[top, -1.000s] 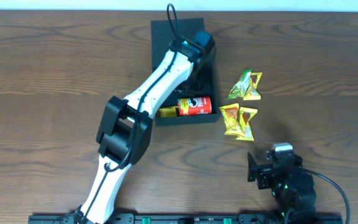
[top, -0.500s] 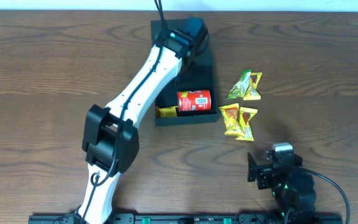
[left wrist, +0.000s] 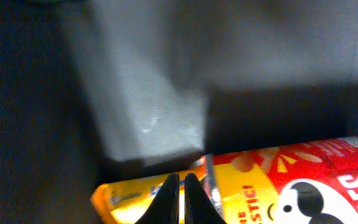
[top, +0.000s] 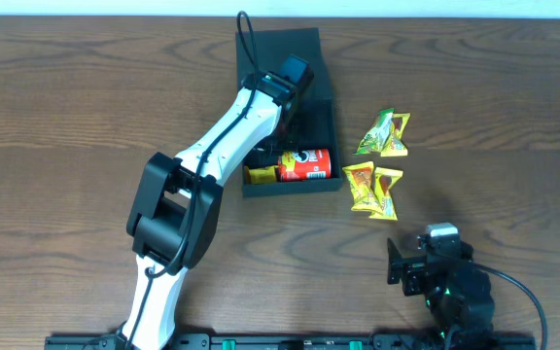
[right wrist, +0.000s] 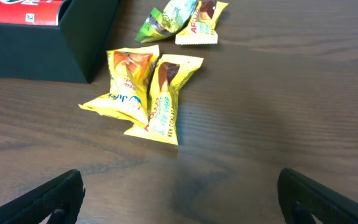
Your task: Pack container
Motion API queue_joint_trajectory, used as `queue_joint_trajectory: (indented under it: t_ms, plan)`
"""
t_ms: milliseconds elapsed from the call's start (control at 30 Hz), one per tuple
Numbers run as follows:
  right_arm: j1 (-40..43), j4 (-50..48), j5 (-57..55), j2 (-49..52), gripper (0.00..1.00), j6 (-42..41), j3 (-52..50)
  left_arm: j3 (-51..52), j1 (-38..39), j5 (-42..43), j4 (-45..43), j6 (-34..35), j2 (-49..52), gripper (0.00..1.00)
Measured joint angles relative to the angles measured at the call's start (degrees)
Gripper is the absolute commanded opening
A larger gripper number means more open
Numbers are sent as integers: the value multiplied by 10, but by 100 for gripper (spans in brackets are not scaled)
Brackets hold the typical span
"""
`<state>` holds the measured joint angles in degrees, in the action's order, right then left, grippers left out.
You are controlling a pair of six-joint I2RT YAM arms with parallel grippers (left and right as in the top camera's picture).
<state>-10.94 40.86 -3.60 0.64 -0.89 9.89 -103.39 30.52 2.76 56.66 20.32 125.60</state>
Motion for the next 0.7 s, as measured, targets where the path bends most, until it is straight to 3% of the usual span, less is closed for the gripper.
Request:
queue_joint_trajectory:
  t_ms: [700]
  plan:
    - [0,0,0,0,99,0,0,14,34,19,-10,-7,0,6]
